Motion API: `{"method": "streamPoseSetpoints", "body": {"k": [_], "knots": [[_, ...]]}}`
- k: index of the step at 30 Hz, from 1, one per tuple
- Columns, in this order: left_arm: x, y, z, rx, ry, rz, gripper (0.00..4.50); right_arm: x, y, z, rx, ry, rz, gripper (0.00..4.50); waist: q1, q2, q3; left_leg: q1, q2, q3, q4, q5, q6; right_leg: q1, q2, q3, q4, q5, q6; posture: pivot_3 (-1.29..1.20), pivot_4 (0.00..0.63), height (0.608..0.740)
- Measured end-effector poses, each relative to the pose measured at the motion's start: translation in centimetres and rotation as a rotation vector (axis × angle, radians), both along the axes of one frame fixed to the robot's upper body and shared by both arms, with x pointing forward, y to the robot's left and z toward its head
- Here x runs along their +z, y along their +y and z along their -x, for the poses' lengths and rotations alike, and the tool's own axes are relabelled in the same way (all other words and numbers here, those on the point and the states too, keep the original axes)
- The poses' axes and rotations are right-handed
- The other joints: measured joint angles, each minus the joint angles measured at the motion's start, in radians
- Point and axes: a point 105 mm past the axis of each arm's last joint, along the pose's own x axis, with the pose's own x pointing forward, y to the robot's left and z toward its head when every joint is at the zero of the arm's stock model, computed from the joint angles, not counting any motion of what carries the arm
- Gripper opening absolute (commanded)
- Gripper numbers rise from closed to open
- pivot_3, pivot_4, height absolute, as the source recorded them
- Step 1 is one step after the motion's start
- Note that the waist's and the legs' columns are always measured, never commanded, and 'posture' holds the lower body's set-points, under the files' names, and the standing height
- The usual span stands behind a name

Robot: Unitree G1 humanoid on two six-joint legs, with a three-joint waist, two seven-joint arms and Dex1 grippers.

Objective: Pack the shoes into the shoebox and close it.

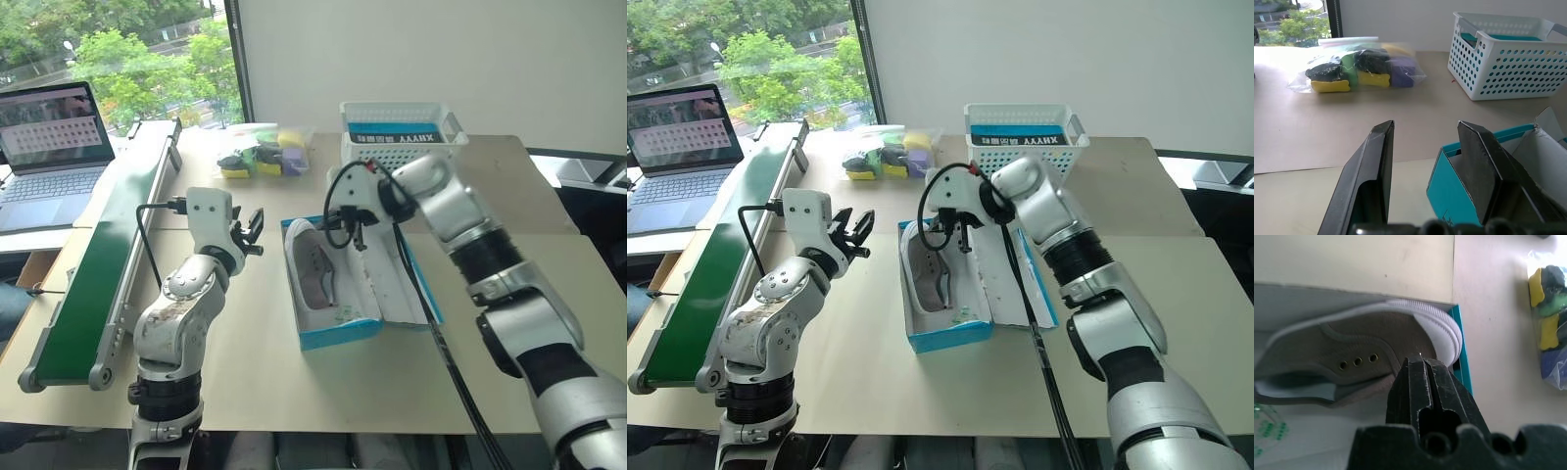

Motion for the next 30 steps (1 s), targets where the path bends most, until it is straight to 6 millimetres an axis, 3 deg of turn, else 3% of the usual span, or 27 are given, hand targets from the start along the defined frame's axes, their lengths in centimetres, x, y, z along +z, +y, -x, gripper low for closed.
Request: {"method": "streamPoseSetpoints", "body": {"k": [4, 8, 13, 18, 22, 26, 28, 29, 30], "knots": [[0.3, -0.2, 0.0, -0.006, -0.007, -0.001, 2.17, -0.6, 1.3, -1.8, -0.028, -0.113, 0.012, 0.08, -0.004, 0.0, 0.0, 0.0, 0.0, 0.0, -0.002, 0.0, 0.0, -0.001, 0.0, 0.0, -0.001, 0.0, 0.0, 0.0, 0.15, 0.74], [0.3, 0.4, 0.1, 0.013, -0.008, -0.01, 2.17, -0.4, 2.4, -2.2, -0.023, -0.15, 0.016, 0.08, 0.001, 0.0, 0.0, -0.001, 0.001, 0.0, -0.002, 0.0, 0.0, -0.001, 0.0, 0.0, -0.001, 0.0, 0.0, 0.0, 0.15, 0.74], [0.0, 0.8, 0.4, 0.027, 0.005, -0.016, 2.17, -2.9, 3.7, -1.1, 0.042, -0.077, 0.053, 0.08, 0.001, 0.0, 0.0, 0.0, 0.0, 0.0, -0.002, 0.0, 0.0, -0.001, 0.0, 0.0, 0.0, 0.0, 0.0, 0.0, 0.15, 0.74], [0.4, 1.0, 0.5, 0.037, -0.008, -0.017, 2.17, -7.4, 3.1, 1.3, 0.142, 0.078, 0.152, 0.08, 0.002, 0.0, 0.0, 0.0, 0.0, -0.001, -0.002, 0.0, 0.0, 0.0, 0.0, -0.001, 0.0, 0.0, 0.0, 0.0, 0.15, 0.74], [0.5, 1.2, 0.4, 0.044, -0.011, -0.018, 2.17, -7.5, 2.6, 1.6, 0.158, 0.114, 0.17, 0.08, -0.001, 0.0, 0.0, 0.001, 0.0, -0.001, -0.002, 0.0, 0.0, 0.0, 0.0, -0.001, 0.0, 0.0, 0.0, 0.0, 0.15, 0.74], [0.5, 1.0, 0.4, 0.04, -0.012, -0.018, 2.17, -5.1, 2.5, 1.7, 0.145, 0.197, 0.058, 0.08, 0.0, 0.001, 0.0, 0.0, 0.0, -0.001, -0.002, 0.0, 0.0, 0.0, 0.0, -0.001, 0.0, 0.0, 0.0, 0.0, 0.15, 0.74], [0.5, 1.1, 0.4, 0.038, -0.012, -0.019, 2.17, -2.2, 2.5, 1.5, 0.146, 0.191, -0.016, 0.08, 0.002, 0.001, 0.001, 0.0, 0.0, -0.001, -0.002, 0.0, 0.0, 0.0, 0.0, -0.001, 0.0, 0.0, 0.0, 0.0, 0.15, 0.74], [0.6, 1.0, 0.4, 0.032, -0.013, -0.021, 2.17, 0.6, 2.5, 1.4, 0.139, 0.193, -0.092, 0.08, 0.003, 0.001, 0.001, -0.001, 0.0, -0.001, -0.002, 0.0, 0.0, -0.001, 0.0, -0.001, 0.0, 0.0, 0.0, 0.0, 0.15, 0.74], [0.6, 1.0, 0.3, 0.03, -0.012, -0.023, 2.17, 2.2, 2.4, 1.5, 0.136, 0.185, -0.13, 0.31, 0.004, 0.001, 0.001, -0.001, 0.0, -0.001, -0.002, 0.0, 0.0, -0.001, 0.0, -0.001, 0.001, 0.0, 0.0, 0.0, 0.15, 0.74]]}}
